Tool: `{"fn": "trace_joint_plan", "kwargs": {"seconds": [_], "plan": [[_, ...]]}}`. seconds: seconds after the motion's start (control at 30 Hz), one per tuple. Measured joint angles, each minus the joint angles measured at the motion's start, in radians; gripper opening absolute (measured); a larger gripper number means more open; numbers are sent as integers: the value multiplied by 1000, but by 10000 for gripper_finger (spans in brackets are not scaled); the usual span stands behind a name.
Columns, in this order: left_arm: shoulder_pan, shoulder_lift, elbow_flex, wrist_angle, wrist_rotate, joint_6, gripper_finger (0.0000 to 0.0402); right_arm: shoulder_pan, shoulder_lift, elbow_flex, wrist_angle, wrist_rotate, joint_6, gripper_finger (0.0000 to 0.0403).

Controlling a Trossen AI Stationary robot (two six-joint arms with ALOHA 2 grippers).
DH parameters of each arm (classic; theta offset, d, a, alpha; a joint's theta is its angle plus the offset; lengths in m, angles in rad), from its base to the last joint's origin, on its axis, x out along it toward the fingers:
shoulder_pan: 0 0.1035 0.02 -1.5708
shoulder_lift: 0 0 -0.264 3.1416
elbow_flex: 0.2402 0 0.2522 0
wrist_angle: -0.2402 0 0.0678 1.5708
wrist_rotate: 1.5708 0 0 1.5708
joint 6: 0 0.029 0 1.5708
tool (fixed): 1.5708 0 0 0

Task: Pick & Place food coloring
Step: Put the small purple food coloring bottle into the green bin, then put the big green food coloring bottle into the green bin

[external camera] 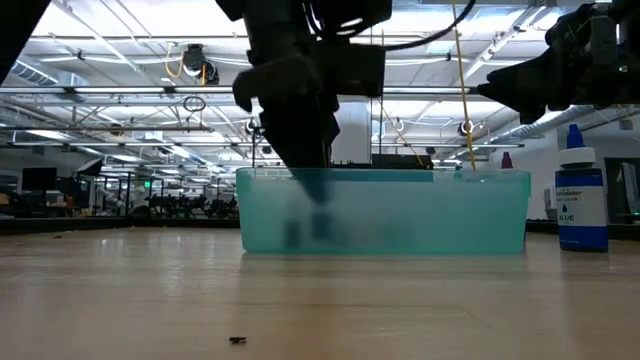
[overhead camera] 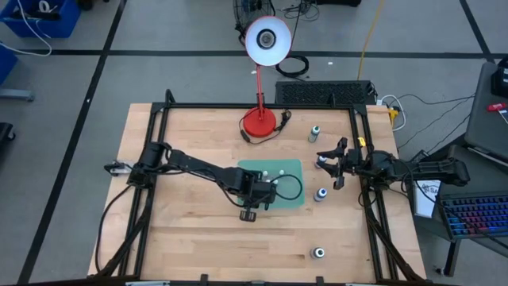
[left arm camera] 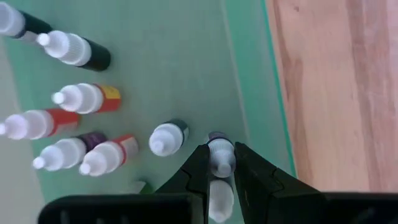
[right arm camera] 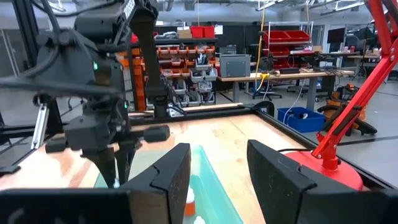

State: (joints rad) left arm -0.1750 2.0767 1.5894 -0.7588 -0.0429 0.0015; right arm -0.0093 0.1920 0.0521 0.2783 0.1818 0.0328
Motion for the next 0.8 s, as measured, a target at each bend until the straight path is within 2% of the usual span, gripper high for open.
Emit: {"fn": "trace_joint_plan", "kwargs": {"seconds": [0.3, 0.53, 0.8], "plan": [[0, -1, 0, 2, 1, 5, 51, 0, 4, 0, 1, 0, 0, 145], [0, -1, 0, 7, 1, 4, 111, 0, 4, 0, 0, 0, 0, 147], [-4, -2, 0, 27, -1, -11, 124, 0, 4, 0, 0, 0, 0, 146]]}}
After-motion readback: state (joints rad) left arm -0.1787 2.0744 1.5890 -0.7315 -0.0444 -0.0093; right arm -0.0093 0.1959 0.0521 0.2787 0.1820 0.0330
